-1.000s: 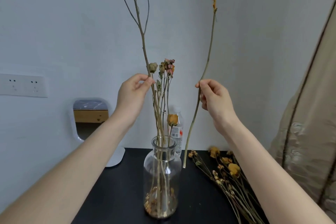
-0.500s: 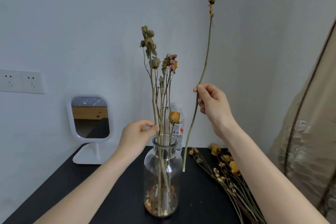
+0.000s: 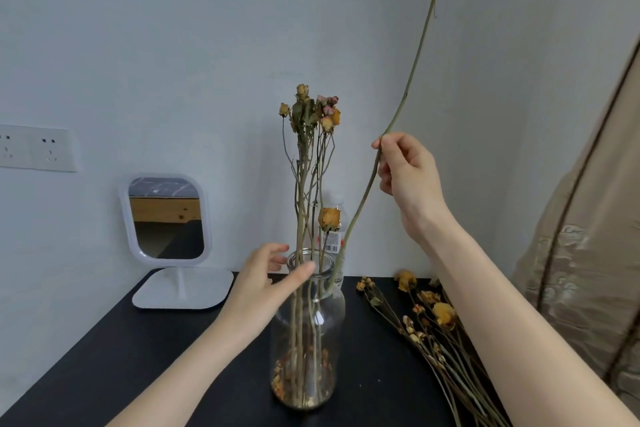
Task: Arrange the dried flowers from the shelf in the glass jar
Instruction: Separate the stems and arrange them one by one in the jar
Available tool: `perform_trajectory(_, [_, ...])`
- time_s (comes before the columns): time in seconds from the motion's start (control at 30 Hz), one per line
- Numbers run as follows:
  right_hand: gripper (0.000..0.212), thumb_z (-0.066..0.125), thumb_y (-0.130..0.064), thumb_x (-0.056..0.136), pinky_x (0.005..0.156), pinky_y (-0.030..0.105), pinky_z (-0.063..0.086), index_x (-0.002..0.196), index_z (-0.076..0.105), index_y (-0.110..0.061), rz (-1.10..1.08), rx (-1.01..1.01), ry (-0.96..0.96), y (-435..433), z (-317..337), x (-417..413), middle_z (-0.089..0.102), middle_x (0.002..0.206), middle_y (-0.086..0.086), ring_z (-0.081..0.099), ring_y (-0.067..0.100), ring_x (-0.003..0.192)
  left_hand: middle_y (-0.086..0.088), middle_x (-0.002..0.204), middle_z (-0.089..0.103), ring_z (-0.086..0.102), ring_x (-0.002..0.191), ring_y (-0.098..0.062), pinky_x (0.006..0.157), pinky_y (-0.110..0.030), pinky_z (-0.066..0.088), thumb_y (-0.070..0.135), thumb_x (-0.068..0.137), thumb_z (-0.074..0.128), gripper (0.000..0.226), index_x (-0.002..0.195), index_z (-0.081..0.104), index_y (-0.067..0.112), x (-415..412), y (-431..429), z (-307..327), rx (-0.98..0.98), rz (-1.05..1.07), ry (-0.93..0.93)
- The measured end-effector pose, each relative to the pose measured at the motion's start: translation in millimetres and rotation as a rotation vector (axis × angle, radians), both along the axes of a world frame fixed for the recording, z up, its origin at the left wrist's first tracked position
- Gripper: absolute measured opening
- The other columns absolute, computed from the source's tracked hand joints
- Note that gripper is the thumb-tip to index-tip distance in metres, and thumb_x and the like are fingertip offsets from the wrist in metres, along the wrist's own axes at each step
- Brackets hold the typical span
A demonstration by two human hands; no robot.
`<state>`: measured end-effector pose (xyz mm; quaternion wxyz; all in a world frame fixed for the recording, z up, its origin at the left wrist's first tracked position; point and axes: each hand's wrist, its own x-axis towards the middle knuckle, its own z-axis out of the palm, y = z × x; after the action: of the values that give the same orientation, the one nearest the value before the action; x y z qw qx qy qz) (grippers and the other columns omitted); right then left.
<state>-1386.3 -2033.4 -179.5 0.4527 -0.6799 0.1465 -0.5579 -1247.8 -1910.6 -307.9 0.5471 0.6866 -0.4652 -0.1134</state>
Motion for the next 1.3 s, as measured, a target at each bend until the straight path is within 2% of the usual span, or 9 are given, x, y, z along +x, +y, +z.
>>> perform_trajectory(0.1, [0.029,0.038,-0.015,0.099,0.045,0.014,0.031,0.075,0.053,-0.02,0.002,-0.015,-0.037,1.4,7.0,3.8,0.038,0.058,-0.004,0.035,0.006,0.051,0.034,0.108,0.051,0.047,0.104,0.012,0.081,-0.012,0.036,0.076,0.047,0.065,0.067,0.106,0.044,0.052,-5.8,-3.0,-14.4,0.041,-0.136,0.104])
perform_trajectory(0.23, [0.027,0.038,-0.014,0.099,0.048,0.015,0.032,0.076,0.051,-0.02,-0.022,-0.028,-0.053,1.5,9.4,10.3,0.039,0.062,-0.003,0.036,0.008,0.055,0.032,0.103,0.06,0.054,0.102,0.009,0.077,-0.011,0.04,0.071,0.047,0.069,0.06,0.101,0.049,0.053,-11.6,-12.9,-27.1,0.024,-0.136,0.146])
perform_trajectory(0.37, [0.023,0.039,-0.015,0.098,0.059,0.02,0.034,0.08,0.053,-0.019,-0.072,-0.082,0.049,0.4,-2.0,16.3,0.044,0.065,-0.005,0.04,0.007,0.06,0.033,0.102,0.059,0.052,0.1,0.011,0.072,-0.008,0.038,0.069,0.051,0.065,0.053,0.1,0.048,0.054,-12.9,-15.1,-32.5,-0.009,-0.112,0.155])
perform_trajectory(0.5, [0.017,0.043,-0.019,0.097,0.058,0.016,0.037,0.091,0.058,-0.014,-0.071,-0.101,0.236,1.6,-23.5,21.5,0.052,0.069,-0.008,0.045,0.001,0.059,0.028,0.107,0.059,0.053,0.104,0.007,0.079,-0.01,0.039,0.069,0.052,0.064,0.056,0.103,0.049,0.051,-13.1,-16.2,-35.8,-0.027,-0.095,0.151])
perform_trajectory(0.67, [0.015,0.051,-0.02,0.094,0.055,0.008,0.041,0.087,0.063,-0.014,-0.05,-0.178,0.415,8.3,-57.8,19.6,0.059,0.07,-0.008,0.051,0.001,0.06,0.026,0.108,0.06,0.053,0.105,0.004,0.08,-0.011,0.04,0.067,0.053,0.064,0.055,0.104,0.05,0.049,-14.1,-16.5,-37.3,-0.044,-0.078,0.157])
perform_trajectory(0.77, [0.015,0.056,-0.024,0.091,0.055,0.008,0.04,0.083,0.067,-0.017,-0.055,-0.181,0.457,11.4,-70.5,16.5,0.059,0.067,-0.009,0.049,0.0,0.057,0.024,0.11,0.059,0.054,0.106,0.002,0.082,-0.014,0.04,0.068,0.053,0.063,0.059,0.106,0.051,0.046,-15.1,-16.6,-37.5,-0.045,-0.072,0.153])
perform_trajectory(0.93, [0.015,0.063,-0.028,0.087,0.055,0.008,0.041,0.079,0.072,-0.019,-0.093,-0.247,0.566,16.5,-85.4,12.9,0.067,0.076,0.0,0.049,0.004,0.058,0.025,0.105,0.06,0.054,0.101,0.006,0.074,-0.009,0.038,0.067,0.053,0.063,0.051,0.099,0.051,0.049,-15.7,-15.4,-36.9,-0.043,-0.069,0.164])
perform_trajectory(1.1, [0.016,0.065,-0.03,0.085,0.05,0.01,0.039,0.074,0.071,-0.021,-0.121,-0.234,0.635,16.7,-90.6,10.7,0.063,0.07,-0.002,0.049,0.005,0.056,0.028,0.1,0.062,0.055,0.097,0.012,0.073,-0.009,0.038,0.069,0.051,0.064,0.051,0.097,0.053,0.05,-15.6,-14.9,-38.0,-0.049,-0.074,0.177])
perform_trajectory(1.3, [0.014,0.065,-0.032,0.084,0.049,0.012,0.035,0.077,0.068,-0.021,-0.073,-0.169,0.658,16.2,-90.9,11.1,0.056,0.062,-0.002,0.045,0.006,0.053,0.038,0.1,0.059,0.052,0.095,0.02,0.072,-0.01,0.039,0.066,0.056,0.066,0.038,0.09,0.051,0.065,-16.1,-13.2,-37.0,-0.059,-0.093,0.155])
